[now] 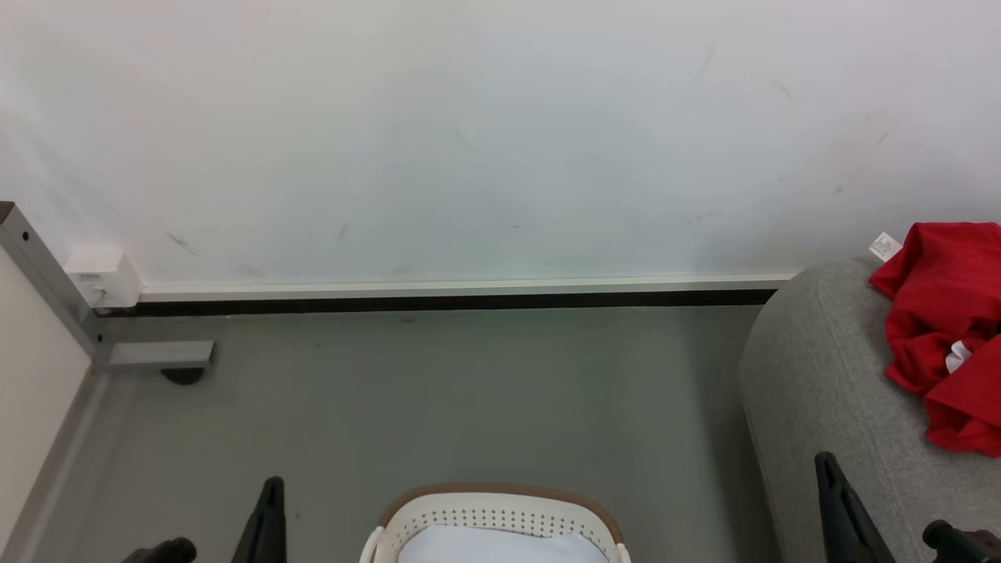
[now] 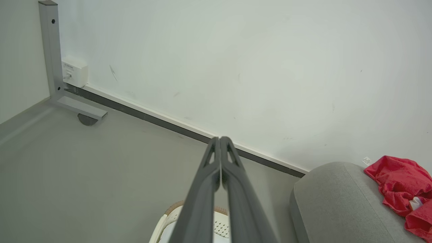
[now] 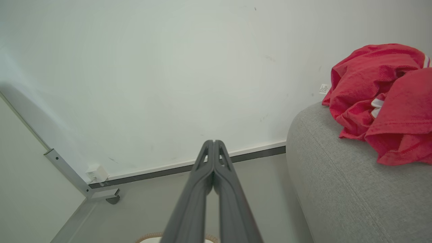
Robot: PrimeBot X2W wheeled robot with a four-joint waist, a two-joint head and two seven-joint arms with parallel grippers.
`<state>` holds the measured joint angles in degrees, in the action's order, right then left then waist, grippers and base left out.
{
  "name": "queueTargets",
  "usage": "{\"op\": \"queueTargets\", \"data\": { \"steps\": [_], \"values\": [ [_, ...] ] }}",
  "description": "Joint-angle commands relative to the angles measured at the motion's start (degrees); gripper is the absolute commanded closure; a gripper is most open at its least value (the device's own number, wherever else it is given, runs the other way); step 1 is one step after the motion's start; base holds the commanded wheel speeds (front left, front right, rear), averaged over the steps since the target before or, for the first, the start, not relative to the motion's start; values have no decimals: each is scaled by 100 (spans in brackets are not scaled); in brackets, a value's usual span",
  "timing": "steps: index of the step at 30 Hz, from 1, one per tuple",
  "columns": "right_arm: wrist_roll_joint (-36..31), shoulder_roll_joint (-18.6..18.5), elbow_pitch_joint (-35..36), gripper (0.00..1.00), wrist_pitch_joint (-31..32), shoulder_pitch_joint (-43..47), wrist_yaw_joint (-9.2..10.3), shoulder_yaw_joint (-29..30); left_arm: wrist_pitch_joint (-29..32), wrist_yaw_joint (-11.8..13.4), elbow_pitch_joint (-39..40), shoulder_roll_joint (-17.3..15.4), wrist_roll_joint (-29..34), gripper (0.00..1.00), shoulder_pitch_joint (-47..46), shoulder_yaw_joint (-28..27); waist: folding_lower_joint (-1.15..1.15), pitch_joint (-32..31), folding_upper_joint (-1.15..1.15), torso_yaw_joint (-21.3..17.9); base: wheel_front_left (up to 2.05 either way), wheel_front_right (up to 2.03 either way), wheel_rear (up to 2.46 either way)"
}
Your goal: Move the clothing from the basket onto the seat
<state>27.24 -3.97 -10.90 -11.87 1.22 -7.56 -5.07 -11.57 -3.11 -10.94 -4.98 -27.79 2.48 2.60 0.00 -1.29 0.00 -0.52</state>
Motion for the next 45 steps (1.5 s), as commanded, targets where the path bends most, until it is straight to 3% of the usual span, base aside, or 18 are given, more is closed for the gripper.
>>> {"op": "queueTargets", "data": {
  "steps": [1, 23, 45],
  "values": [
    [249, -61, 66, 100, 40, -178, 1, 52, 54, -37, 61, -22, -258, 100, -171, -53, 0, 2, 0, 2, 0, 0, 0],
    [2154, -84, -38, 100, 494, -353, 4, 292, 562, -159, -34, 45, -2069, 100, -386, -303, 0, 30, 0, 12, 0, 0, 0],
    [3638, -74, -118, 100, 886, -496, 6, 513, 970, -256, -122, 99, -3499, 100, -554, -511, 0, 59, 0, 21, 0, 0, 0]
  ]
}}
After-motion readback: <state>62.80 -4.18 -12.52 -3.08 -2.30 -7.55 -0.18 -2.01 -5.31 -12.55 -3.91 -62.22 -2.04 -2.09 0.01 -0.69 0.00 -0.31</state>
